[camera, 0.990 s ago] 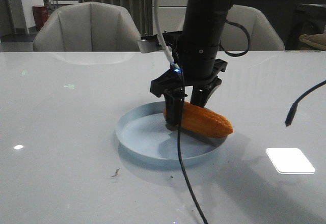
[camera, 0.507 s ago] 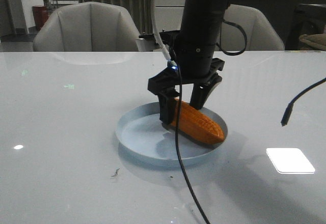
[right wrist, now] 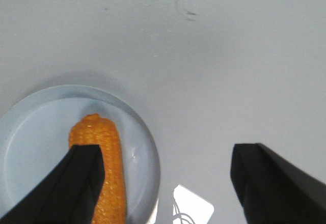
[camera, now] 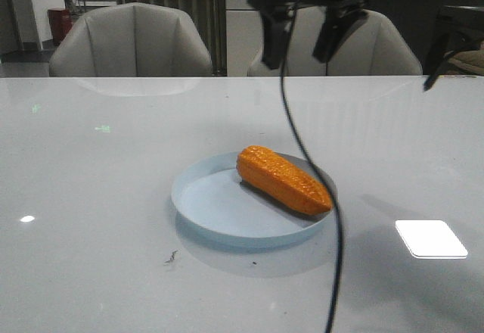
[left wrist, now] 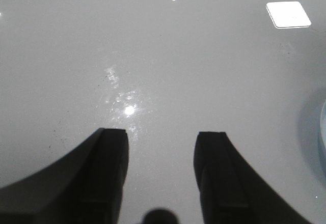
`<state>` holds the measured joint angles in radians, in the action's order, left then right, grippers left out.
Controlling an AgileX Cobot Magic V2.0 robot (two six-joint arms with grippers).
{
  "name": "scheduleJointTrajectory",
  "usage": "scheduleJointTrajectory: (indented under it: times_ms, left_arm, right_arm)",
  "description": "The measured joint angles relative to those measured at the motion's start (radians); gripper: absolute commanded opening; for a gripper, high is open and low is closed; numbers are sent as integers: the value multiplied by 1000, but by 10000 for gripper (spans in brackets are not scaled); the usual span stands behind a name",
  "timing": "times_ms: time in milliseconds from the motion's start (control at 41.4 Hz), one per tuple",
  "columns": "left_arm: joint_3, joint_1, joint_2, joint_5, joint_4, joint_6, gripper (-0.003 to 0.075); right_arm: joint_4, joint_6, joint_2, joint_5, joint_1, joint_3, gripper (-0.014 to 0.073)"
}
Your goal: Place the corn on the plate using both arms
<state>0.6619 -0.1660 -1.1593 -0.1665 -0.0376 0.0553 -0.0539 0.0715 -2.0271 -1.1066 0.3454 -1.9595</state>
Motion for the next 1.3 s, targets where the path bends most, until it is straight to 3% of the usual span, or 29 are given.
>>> scheduleJointTrajectory:
  times_ms: [362, 483, 628, 773, 1039, 1304]
  left_arm:
    - [0, 0, 0, 0, 0, 0, 376]
    - [0, 0, 0, 0, 0, 0, 376]
    - [0, 0, 0, 0, 0, 0, 376]
    - [0, 0, 0, 0, 0, 0, 376]
    - [0, 0, 0, 0, 0, 0, 376]
    - [0, 0, 0, 5, 0, 0, 376]
  right_arm:
    - [-86, 17, 243, -25, -221, 8, 615]
    - [-89, 35, 358, 6, -284, 80, 615]
    - [-92, 37, 526, 114, -357, 277, 615]
    - [-92, 37, 723, 256, -413, 572, 615]
    - [-98, 38, 987, 365, -431, 1015, 615]
    - [-101, 37, 1071, 381, -431, 1129, 615]
